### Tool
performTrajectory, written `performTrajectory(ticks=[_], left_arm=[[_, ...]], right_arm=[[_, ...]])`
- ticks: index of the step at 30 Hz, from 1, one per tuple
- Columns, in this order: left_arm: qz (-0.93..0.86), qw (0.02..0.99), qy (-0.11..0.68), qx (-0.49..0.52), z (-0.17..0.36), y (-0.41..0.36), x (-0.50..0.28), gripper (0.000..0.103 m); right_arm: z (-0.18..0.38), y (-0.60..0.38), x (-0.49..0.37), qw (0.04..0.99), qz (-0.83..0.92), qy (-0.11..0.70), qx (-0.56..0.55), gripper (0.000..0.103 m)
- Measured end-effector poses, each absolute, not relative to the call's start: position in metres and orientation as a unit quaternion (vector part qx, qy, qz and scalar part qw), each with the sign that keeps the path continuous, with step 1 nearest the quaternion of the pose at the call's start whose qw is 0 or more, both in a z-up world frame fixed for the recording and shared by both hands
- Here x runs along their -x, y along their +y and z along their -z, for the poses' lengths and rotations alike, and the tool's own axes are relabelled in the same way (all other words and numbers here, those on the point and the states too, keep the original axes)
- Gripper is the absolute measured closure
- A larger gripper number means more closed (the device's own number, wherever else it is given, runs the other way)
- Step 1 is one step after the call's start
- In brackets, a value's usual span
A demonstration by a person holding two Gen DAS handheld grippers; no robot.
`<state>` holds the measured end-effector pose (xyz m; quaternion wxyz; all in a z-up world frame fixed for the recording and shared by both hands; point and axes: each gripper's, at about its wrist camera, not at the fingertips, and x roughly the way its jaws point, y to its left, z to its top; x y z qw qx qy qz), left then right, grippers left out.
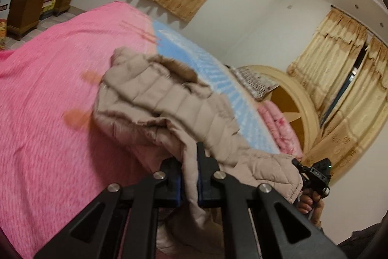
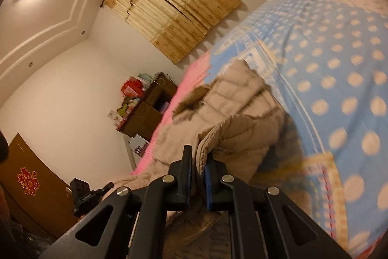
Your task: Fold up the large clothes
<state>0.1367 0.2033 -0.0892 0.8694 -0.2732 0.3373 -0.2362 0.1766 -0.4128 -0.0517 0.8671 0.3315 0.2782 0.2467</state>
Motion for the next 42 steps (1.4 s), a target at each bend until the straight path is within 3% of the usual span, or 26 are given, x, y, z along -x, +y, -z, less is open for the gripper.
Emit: performTrajectory(ticks=[9, 19, 26, 30, 31, 33, 34, 35, 40, 42], left_arm=[[0.260, 0.851, 0.310, 0.336, 0.063, 0.221, -0.190, 0.095], [0.231, 0.801, 0.331, 0.443, 0.078, 0.252, -0.287, 0.095], [0.164, 0.790, 0.391, 0.443, 0.108, 0.259, -0.377, 0.093], [0.116, 0.767, 0.445, 0.448, 0.152, 0.257, -0.422, 0.084], [0.109, 0.757, 0.451, 0.460, 0.165, 0.257, -0.429, 0.084], [0.101, 0.761, 0.452, 0.453, 0.168, 0.253, -0.431, 0.080], [0.102, 0.765, 0.446, 0.454, 0.165, 0.252, -0.428, 0.075], [0.105, 0.770, 0.438, 0.452, 0.159, 0.252, -0.423, 0.071], [0.078, 0.812, 0.382, 0.435, 0.119, 0.267, -0.392, 0.034], [0.067, 0.835, 0.349, 0.421, 0.102, 0.269, -0.375, 0.031]], right_arm=[[-0.025, -0.402, -0.250, 0.871, -0.277, 0.240, -0.328, 0.095], [-0.056, -0.381, -0.378, 0.863, -0.242, 0.270, -0.353, 0.096], [-0.036, -0.361, -0.487, 0.871, -0.165, 0.308, -0.346, 0.096], [0.017, -0.343, -0.562, 0.872, -0.106, 0.363, -0.310, 0.095], [0.032, -0.339, -0.578, 0.873, -0.086, 0.375, -0.298, 0.092], [0.055, -0.331, -0.598, 0.880, -0.056, 0.385, -0.274, 0.070], [0.062, -0.328, -0.602, 0.880, -0.054, 0.388, -0.267, 0.043], [0.067, -0.324, -0.605, 0.882, -0.062, 0.387, -0.261, 0.025], [0.046, -0.294, -0.582, 0.931, -0.058, 0.333, -0.138, 0.024], [0.027, -0.290, -0.561, 0.945, -0.054, 0.299, -0.126, 0.024]])
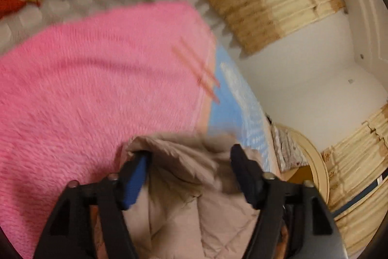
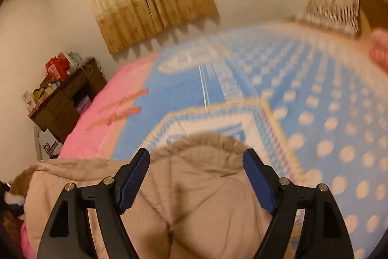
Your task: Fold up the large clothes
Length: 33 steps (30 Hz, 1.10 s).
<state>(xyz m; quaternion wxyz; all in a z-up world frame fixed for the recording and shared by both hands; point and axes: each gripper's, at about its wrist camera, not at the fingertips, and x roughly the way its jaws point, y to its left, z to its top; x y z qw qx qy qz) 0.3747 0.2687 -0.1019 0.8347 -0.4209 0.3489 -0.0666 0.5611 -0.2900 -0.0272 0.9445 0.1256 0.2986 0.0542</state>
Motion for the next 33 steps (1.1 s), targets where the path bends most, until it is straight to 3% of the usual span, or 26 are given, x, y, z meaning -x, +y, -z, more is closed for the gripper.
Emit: performTrajectory(ticks=[5, 6, 8, 9, 12, 15, 24, 33], left_arm=[[0.036, 0.892, 0.327, 0.309, 0.063, 0.229, -0.333, 0.027], [0.028, 0.902, 0.315, 0.294, 0.058, 0.226, -0.327, 0.023], [0.018, 0.936, 0.260, 0.237, 0.035, 0.213, -0.315, 0.002], [0.011, 0.942, 0.252, 0.220, 0.030, 0.217, -0.319, 0.000], [-0.032, 0.944, 0.240, 0.223, 0.013, 0.241, -0.341, 0.000], [0.011, 0.932, 0.281, 0.229, 0.013, 0.241, -0.343, 0.000], [0.021, 0.897, 0.425, 0.121, 0.124, 0.152, -0.351, 0.000], [-0.011, 0.894, 0.446, 0.051, 0.162, 0.147, -0.369, 0.000]], right_arm=[[-0.005, -0.258, -0.500, 0.951, -0.124, 0.260, -0.113, 0.024], [-0.004, -0.244, -0.487, 0.948, -0.149, 0.264, -0.096, 0.024], [0.006, -0.216, -0.474, 0.942, -0.178, 0.276, -0.064, 0.023], [0.016, -0.199, -0.469, 0.934, -0.198, 0.294, -0.042, 0.023], [0.047, -0.166, -0.463, 0.919, -0.217, 0.327, 0.025, 0.023], [0.076, -0.161, -0.476, 0.925, -0.167, 0.335, 0.069, 0.023], [0.106, -0.184, -0.524, 0.922, -0.114, 0.370, 0.002, 0.020], [0.128, -0.184, -0.539, 0.922, -0.119, 0.368, 0.002, 0.016]])
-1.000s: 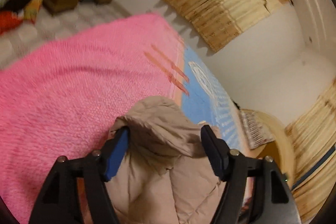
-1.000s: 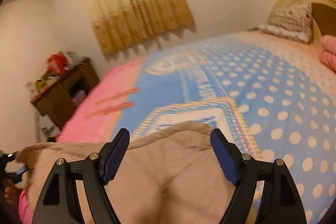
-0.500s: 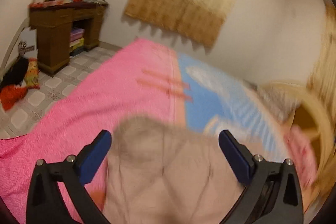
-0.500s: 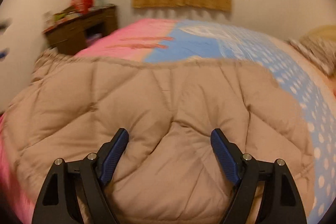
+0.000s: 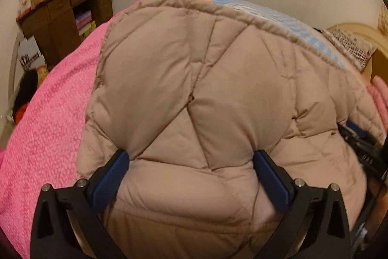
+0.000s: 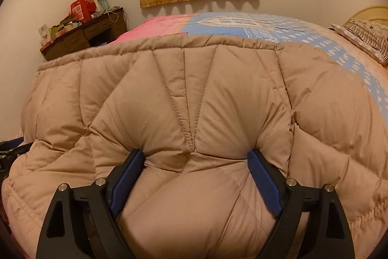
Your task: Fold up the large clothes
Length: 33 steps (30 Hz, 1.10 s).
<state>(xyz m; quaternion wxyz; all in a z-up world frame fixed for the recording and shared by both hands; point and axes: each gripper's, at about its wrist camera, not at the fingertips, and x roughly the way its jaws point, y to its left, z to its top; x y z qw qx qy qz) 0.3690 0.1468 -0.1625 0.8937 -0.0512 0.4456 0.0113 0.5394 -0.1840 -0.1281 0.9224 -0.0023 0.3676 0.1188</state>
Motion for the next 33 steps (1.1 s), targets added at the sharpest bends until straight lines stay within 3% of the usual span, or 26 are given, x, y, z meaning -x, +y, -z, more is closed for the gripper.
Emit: performTrajectory(ticks=[12, 16, 21, 26, 33], left_arm=[[-0.019, 0.910, 0.412, 0.045, 0.180, 0.139, -0.379, 0.000], [-0.016, 0.908, 0.416, 0.048, 0.165, 0.132, -0.369, 0.000], [-0.054, 0.931, 0.358, 0.054, 0.134, 0.152, -0.362, 0.000], [-0.112, 0.904, 0.413, -0.002, 0.160, 0.161, -0.399, 0.000], [-0.118, 0.905, 0.409, -0.011, 0.185, 0.153, -0.406, 0.000]], right_arm=[[0.135, -0.187, -0.536, 0.924, -0.116, 0.365, -0.016, 0.016], [0.134, -0.184, -0.533, 0.925, -0.113, 0.364, -0.012, 0.016], [0.134, -0.182, -0.532, 0.926, -0.109, 0.362, -0.009, 0.016], [0.134, -0.179, -0.529, 0.927, -0.107, 0.359, -0.008, 0.016], [0.136, -0.177, -0.526, 0.928, -0.103, 0.358, -0.006, 0.016]])
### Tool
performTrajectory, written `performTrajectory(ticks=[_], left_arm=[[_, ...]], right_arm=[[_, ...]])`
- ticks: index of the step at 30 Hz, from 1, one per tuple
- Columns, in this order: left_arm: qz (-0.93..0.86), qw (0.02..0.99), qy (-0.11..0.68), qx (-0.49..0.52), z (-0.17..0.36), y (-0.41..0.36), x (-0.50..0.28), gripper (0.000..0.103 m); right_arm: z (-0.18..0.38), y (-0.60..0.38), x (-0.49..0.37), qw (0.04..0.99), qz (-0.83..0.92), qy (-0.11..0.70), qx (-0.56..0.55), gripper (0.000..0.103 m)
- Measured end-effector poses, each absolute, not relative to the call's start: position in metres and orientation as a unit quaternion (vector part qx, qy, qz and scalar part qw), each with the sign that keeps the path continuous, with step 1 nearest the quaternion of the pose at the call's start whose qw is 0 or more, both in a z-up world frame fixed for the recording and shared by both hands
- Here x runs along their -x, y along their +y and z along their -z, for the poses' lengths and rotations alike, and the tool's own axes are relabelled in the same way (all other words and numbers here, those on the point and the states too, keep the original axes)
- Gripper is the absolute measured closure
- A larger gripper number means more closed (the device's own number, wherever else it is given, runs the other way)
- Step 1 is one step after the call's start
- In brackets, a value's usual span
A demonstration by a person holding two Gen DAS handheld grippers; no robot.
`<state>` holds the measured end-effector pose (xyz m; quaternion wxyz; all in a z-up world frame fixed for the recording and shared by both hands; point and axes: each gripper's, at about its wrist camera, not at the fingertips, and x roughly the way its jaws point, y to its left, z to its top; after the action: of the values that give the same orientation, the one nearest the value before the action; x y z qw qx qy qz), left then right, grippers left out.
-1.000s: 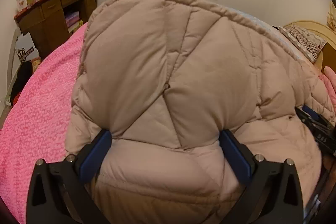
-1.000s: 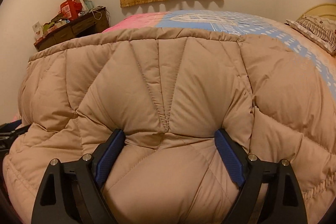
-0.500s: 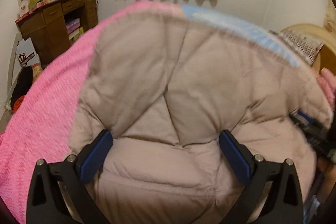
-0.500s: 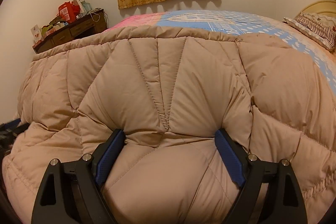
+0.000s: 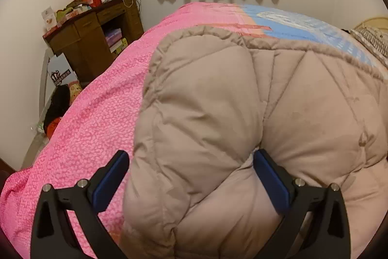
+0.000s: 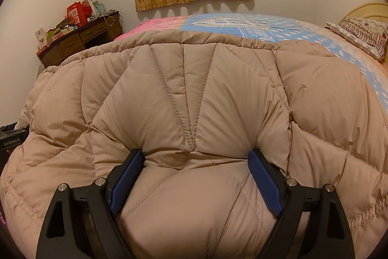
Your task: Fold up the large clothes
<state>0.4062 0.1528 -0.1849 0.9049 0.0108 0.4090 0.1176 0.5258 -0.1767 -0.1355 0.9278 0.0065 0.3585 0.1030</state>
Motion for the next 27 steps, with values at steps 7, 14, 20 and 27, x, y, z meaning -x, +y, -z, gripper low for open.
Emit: performTrajectory(ticks=[7, 14, 20, 27], left_arm=[[-0.099, 0.902, 0.419, 0.034, 0.189, 0.165, -0.405, 0.000], [-0.091, 0.901, 0.421, 0.047, 0.187, 0.172, -0.405, 0.000], [-0.056, 0.917, 0.380, 0.107, 0.162, 0.185, -0.369, 0.000], [-0.062, 0.914, 0.375, 0.140, 0.153, 0.199, -0.333, 0.000]], right_arm=[[0.135, -0.177, -0.526, 0.928, -0.102, 0.359, -0.006, 0.015], [0.128, -0.166, -0.526, 0.921, -0.073, 0.381, 0.027, 0.015], [0.065, -0.120, -0.486, 0.944, -0.076, 0.318, 0.035, 0.014], [0.109, -0.042, -0.481, 0.901, -0.165, 0.390, 0.099, 0.014]])
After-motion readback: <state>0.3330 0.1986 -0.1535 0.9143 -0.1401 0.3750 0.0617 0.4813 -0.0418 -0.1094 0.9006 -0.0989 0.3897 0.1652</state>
